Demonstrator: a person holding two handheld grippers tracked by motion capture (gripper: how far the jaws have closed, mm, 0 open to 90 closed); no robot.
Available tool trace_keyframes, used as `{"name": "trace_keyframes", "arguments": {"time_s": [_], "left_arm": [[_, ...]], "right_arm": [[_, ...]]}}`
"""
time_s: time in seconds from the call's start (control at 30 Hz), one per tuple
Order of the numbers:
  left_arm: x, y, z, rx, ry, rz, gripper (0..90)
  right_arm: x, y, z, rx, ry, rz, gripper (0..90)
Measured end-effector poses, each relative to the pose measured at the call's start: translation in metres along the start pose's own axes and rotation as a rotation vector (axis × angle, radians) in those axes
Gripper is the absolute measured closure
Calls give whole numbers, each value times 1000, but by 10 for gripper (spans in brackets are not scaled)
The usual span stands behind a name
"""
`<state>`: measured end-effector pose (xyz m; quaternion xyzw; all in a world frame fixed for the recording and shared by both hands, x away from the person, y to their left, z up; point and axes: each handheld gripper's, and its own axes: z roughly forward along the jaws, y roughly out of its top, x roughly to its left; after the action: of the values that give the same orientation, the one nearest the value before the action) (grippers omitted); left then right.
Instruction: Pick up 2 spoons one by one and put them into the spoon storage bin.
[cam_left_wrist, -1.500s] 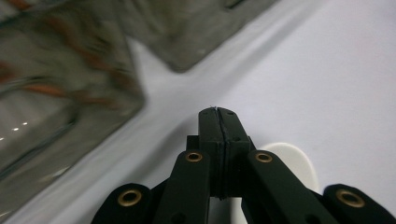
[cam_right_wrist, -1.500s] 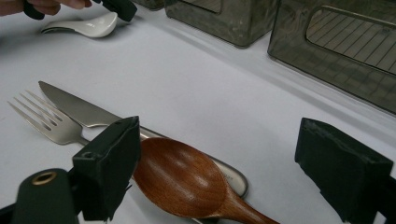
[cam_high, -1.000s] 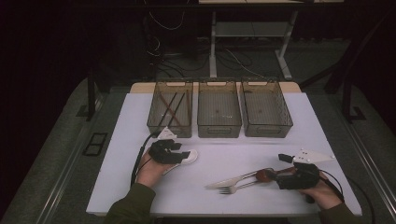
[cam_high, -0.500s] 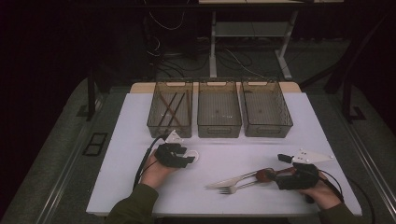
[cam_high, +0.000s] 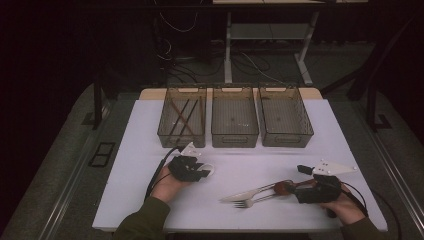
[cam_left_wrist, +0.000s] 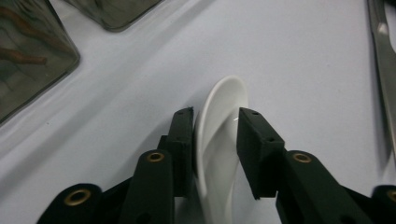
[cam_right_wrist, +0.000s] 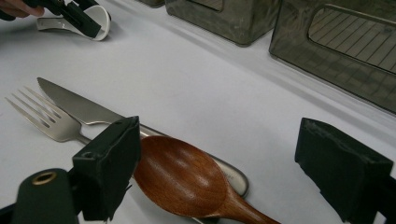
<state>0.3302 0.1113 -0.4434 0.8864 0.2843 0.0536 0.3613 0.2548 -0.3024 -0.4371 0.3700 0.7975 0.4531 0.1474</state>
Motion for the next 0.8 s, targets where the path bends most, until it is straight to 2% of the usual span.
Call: {"name": "trace_keyframes", "arguments": {"time_s": [0.33, 0.8], "left_arm": [[-4, 3, -3, -6, -14, 20, 802], [-5, 5, -4, 11, -2, 33, 810]], "right_arm": [[0, 0, 0, 3, 0, -2, 143], [1, 0, 0, 4, 5, -3, 143]]}}
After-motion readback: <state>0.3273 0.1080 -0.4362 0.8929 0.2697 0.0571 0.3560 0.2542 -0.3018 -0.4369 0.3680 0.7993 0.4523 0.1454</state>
